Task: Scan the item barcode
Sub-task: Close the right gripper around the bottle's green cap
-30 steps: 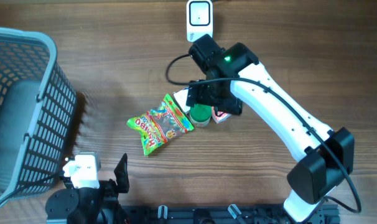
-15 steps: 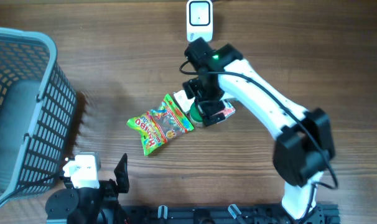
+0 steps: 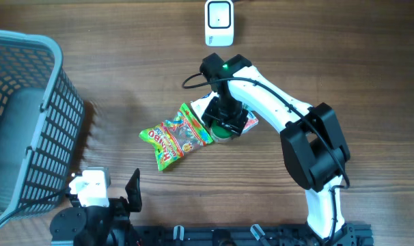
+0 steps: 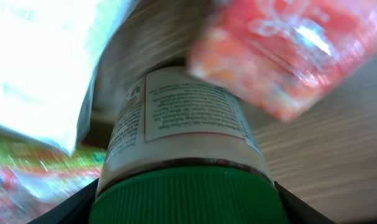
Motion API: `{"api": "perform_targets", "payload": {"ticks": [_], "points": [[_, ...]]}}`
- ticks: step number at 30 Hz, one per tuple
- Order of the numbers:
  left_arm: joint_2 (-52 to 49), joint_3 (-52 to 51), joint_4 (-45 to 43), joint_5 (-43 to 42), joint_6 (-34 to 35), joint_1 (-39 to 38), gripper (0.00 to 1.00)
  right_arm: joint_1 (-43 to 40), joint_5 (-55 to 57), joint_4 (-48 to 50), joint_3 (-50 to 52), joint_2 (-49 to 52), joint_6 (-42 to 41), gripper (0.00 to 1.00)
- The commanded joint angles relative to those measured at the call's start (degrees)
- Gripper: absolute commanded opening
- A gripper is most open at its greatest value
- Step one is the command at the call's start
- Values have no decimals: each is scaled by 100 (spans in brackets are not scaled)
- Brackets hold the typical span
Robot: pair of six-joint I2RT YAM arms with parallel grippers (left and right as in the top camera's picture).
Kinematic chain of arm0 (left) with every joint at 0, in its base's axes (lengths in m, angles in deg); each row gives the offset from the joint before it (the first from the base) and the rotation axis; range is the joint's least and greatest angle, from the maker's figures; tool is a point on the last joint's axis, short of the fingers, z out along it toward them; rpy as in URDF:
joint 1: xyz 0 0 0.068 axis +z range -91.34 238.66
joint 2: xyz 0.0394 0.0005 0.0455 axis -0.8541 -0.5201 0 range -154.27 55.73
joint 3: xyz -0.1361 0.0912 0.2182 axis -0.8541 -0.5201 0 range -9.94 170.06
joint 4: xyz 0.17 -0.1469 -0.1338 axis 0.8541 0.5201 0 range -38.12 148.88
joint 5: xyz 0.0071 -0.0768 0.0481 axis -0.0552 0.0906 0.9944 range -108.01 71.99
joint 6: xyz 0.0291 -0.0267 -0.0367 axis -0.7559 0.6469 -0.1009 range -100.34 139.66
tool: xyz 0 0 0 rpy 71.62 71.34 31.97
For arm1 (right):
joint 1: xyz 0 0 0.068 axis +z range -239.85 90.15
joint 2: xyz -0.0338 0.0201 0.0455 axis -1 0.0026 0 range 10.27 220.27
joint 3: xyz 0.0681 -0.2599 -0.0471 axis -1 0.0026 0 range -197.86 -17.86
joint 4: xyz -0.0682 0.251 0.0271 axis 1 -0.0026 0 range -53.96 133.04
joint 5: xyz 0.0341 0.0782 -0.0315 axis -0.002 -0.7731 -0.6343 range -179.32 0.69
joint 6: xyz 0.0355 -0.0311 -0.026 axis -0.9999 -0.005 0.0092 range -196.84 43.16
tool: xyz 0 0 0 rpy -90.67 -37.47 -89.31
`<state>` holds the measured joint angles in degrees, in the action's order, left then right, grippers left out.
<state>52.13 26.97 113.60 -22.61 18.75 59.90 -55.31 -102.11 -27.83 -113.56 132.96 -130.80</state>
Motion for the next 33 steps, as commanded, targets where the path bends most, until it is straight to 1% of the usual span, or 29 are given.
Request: {"api": "perform_targets", "payload": {"ticks": [1,2,3,4,5,10,12,15,16,17,18,21,23,24,25,27,29,33], "points": [[-33,-39,-15,-111,76,15,100,-2,190,-173,13,94,3971,72],[-33,-39,-15,-111,76,15,100,0,310,-343,13,94,4778,75],[-33,-39,-15,-111,76,15,100,-2,632,-396,13,94,5259,82],[-33,-39,-15,-114,74,15,100,-2,914,-354,13,94,5296,95],[-33,-39,-15,-114,76,15,100,0,1268,-313,7,94,5368,100],[-33,-39,-15,-114,76,15,100,0,1427,-767,-334,-46,5130,100],[-33,-39,-15,-114,74,15,100,0,1403,-787,-433,-297,4907,100],[-33,-39,-15,-114,76,15,100,0,1036,-782,-459,-828,4826,100],[-33,-39,-15,-111,74,15,100,0,1036,-782,-459,-992,4662,100],[-33,-39,-15,-111,76,15,100,0,1038,-782,-459,-1187,4341,100],[-33,-39,-15,-111,76,15,100,-2,1038,-800,-459,-1373,3783,100],[-33,-39,-15,-114,76,15,100,-2,1019,-966,-457,-1622,1088,100],[-33,-39,-15,-111,76,15,100,0,1016,-1128,-225,-1615,-942,100],[-33,-39,-15,-114,76,15,100,-2,968,-1108,-24,-1615,-1683,100],[-33,-39,-15,-111,76,15,100,-2,951,-918,212,-1615,-2070,100],[-33,-39,-15,-111,76,15,100,-2,807,-236,612,-1615,-2081,100],[-33,-39,-15,-114,74,15,100,-2,802,302,811,-1604,-1836,100],[-33,-37,-15,-114,76,15,100,-2,979,409,837,-1488,-1808,100]]}}
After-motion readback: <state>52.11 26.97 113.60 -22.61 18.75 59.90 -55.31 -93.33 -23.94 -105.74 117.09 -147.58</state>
